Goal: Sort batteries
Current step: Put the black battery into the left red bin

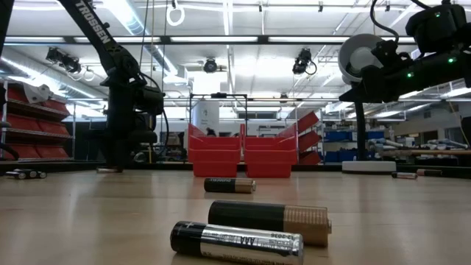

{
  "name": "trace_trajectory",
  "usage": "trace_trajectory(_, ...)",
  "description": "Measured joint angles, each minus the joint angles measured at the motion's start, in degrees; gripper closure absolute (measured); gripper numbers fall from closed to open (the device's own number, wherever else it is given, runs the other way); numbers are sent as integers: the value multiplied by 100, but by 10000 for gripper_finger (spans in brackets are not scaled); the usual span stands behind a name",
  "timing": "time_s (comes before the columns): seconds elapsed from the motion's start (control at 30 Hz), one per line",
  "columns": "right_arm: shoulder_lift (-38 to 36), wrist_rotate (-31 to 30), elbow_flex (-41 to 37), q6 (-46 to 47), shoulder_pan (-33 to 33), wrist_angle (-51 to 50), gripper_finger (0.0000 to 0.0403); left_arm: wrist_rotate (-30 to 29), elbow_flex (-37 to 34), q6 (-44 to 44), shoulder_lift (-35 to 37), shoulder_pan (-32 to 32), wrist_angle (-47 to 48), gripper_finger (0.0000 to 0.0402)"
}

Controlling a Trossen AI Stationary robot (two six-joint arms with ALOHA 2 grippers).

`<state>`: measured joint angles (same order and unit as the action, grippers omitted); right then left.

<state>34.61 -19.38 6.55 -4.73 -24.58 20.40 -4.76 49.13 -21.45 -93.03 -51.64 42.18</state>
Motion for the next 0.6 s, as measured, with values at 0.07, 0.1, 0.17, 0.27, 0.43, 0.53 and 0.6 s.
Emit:
trace_trajectory(0.07,0,0,0,0,0,0,286,-9,-2,5,0,0,-12,282)
trace_trajectory(0.1,0,0,0,0,0,-1,286,-17,-6,7,0,0,-32,282)
trace_trajectory(0.17,0,0,0,1,0,-2,286,-25,-12,9,0,0,-106,284)
trace_trajectory(0.27,0,0,0,0,0,-7,286,-36,-23,7,2,3,-202,300)
trace_trajectory(0.43,0,0,0,-6,0,-46,286,-116,-27,-4,8,7,-278,335)
trace_trajectory(0.53,0,0,0,-38,0,-46,286,-141,-27,-1,9,7,-287,337)
trace_trajectory(0.6,0,0,0,-41,0,-46,286,-150,-27,4,9,7,-301,331)
